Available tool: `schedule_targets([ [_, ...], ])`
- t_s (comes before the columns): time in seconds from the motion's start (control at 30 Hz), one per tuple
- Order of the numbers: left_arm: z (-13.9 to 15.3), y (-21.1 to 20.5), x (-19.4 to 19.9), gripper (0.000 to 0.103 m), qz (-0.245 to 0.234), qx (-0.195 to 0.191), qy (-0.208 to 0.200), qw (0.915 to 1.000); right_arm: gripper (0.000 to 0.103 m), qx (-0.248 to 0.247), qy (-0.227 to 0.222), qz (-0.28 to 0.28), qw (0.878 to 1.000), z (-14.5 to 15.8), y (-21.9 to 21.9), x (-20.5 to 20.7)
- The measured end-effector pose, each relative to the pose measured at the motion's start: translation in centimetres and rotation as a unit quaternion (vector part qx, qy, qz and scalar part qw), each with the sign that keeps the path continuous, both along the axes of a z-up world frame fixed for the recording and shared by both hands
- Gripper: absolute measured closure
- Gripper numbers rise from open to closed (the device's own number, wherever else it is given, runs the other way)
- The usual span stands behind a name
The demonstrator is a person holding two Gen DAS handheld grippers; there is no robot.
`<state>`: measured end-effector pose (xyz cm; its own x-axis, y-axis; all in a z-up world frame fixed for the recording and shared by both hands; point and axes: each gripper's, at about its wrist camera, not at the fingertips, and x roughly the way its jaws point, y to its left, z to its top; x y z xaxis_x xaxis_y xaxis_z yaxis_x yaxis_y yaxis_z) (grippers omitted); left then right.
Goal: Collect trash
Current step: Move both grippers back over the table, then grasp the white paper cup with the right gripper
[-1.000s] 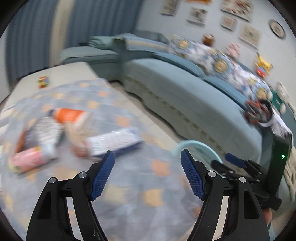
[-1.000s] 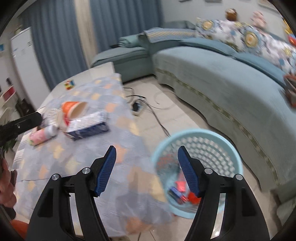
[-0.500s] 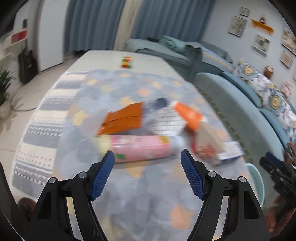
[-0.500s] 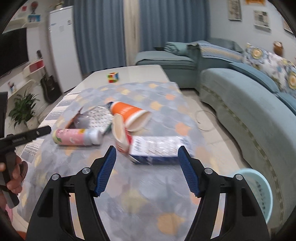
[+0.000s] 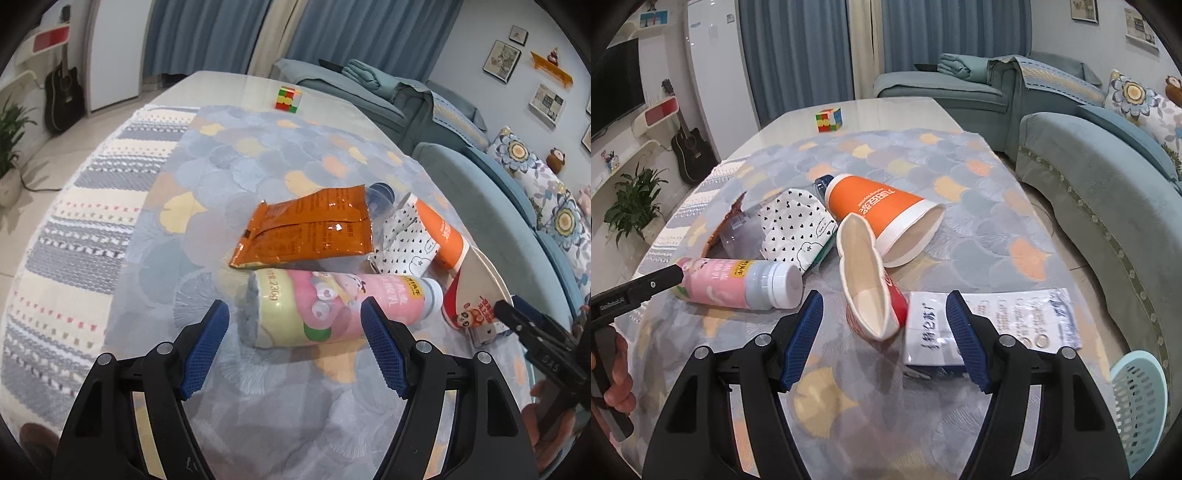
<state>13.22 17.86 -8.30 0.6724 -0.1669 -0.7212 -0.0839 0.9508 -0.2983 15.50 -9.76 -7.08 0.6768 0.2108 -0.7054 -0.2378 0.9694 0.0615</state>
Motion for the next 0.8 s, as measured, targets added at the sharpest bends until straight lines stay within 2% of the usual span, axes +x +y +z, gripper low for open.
schedule_targets([
  [0.13,-0.4,-0.4,0.3,0.033,-0.012,-0.012,0.002,0.9999,0.039,-0.006,0.001,0.004,1.000,-0.6,0.6,0.7],
  [0.23,-0.6,-0.9,0.1,0.037,-0.021,-0.009,0.005,0.9997,0.056,-0.008,0.005,0.009,1.000,-0.8,0.9,1.0],
  [0.27,-0.6,-1.2,-0.2,0.040,-0.024,-0.003,0.005,0.9997,0.066,-0.009,0.008,0.011,1.000,-0.9,1.0,1.1],
  [0.3,-0.6,-1.4,-0.4,0.042,-0.028,-0.001,0.005,0.9996,0.071,-0.009,0.010,0.013,1.000,-1.0,1.0,1.1],
  [0.43,-0.4,-2.3,-1.9,0.052,-0.056,-0.019,0.015,0.9981,0.076,-0.009,0.004,0.017,1.000,-0.9,1.2,0.6],
  [0.57,0.3,-4.4,-4.0,0.052,-0.102,-0.035,0.017,0.9940,0.078,-0.007,-0.012,0.021,1.000,-0.2,1.2,-0.6],
  [0.63,0.8,-6.0,-4.9,0.052,-0.133,-0.041,0.019,0.9901,0.078,-0.003,-0.017,0.022,1.000,0.3,1.1,-1.2],
  [0.73,1.7,-8.8,-6.3,0.052,-0.190,-0.050,0.024,0.9803,0.078,0.004,-0.026,0.024,0.999,1.1,0.7,-2.5],
  [0.8,2.1,-10.6,-7.4,0.052,-0.226,-0.043,0.025,0.9728,0.078,0.003,-0.035,0.022,0.999,1.8,0.2,-3.5],
])
